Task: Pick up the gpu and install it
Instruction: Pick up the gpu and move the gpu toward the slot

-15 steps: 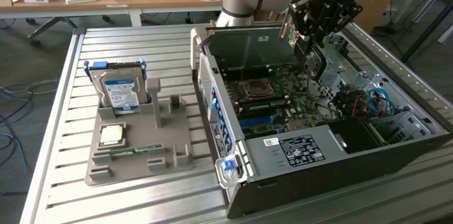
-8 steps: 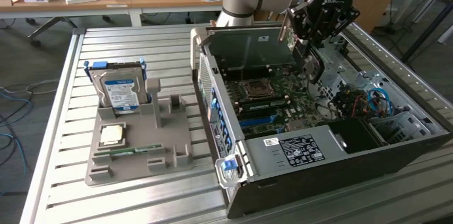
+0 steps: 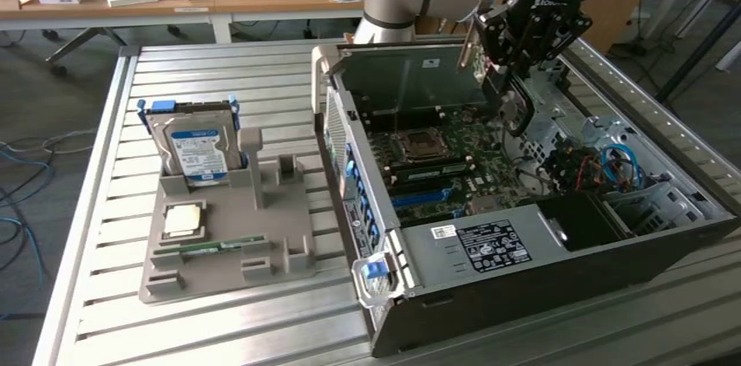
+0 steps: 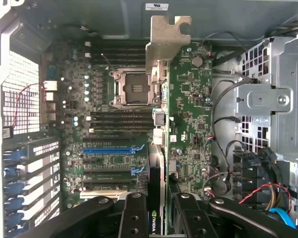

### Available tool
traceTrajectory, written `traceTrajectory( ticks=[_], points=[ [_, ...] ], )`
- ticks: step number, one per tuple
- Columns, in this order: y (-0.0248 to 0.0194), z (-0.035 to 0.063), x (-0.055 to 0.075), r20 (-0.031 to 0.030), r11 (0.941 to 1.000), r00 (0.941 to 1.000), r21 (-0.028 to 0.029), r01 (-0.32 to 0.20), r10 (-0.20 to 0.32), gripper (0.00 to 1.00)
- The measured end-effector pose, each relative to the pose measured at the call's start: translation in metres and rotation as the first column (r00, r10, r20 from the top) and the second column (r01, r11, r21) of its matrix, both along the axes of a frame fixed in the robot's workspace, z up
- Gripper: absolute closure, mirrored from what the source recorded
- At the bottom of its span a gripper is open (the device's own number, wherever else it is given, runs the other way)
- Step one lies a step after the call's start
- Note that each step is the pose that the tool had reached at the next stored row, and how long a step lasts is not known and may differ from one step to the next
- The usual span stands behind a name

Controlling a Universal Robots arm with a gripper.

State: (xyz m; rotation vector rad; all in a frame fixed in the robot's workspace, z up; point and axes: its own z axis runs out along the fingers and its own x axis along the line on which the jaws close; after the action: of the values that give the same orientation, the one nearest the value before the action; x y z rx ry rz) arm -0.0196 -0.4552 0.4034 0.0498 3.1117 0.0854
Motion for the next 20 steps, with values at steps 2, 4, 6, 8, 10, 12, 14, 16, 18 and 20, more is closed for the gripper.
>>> traceTrajectory(
  ticks=[2, 4, 6, 8, 10, 12, 14, 16, 18, 20],
  points=[
    [0.0001, -0.0004, 0.0, 0.0, 1.0, 1.0, 0.0001, 0.0, 0.0, 0.74],
    [0.0001, -0.0022, 0.0, -0.0001, 1.0, 1.0, 0.0, 0.0, 0.0, 0.74],
    [0.0, -0.0048, 0.001, 0.0, 1.0, 1.0, 0.0002, 0.0, 0.0, 0.74],
    [0.0, -0.0084, 0.001, 0.0, 1.0, 1.0, 0.0001, 0.0, 0.0, 0.74],
    [0.0, -0.0119, 0.001, 0.0, 1.0, 1.0, -0.0001, 0.0, 0.0, 0.74],
    [0.0, -0.0154, 0.001, 0.0, 1.0, 1.0, 0.0, 0.0, 0.0, 0.74],
    [0.0001, -0.0175, 0.001, -0.0001, 1.0, 1.0, 0.0, 0.0, 0.0, 0.74],
    [0.0, -0.0176, 0.001, -0.0002, 1.0, 1.0, -0.0004, 0.0, 0.0, 0.74],
    [0.0, -0.018, 0.003, -0.0001, 1.0, 1.0, 0.0002, -0.001, 0.001, 0.74],
    [0.0, -0.0183, 0.006, 0.0, 1.0, 1.0, 0.0005, 0.0, 0.0, 0.74]
  ],
)
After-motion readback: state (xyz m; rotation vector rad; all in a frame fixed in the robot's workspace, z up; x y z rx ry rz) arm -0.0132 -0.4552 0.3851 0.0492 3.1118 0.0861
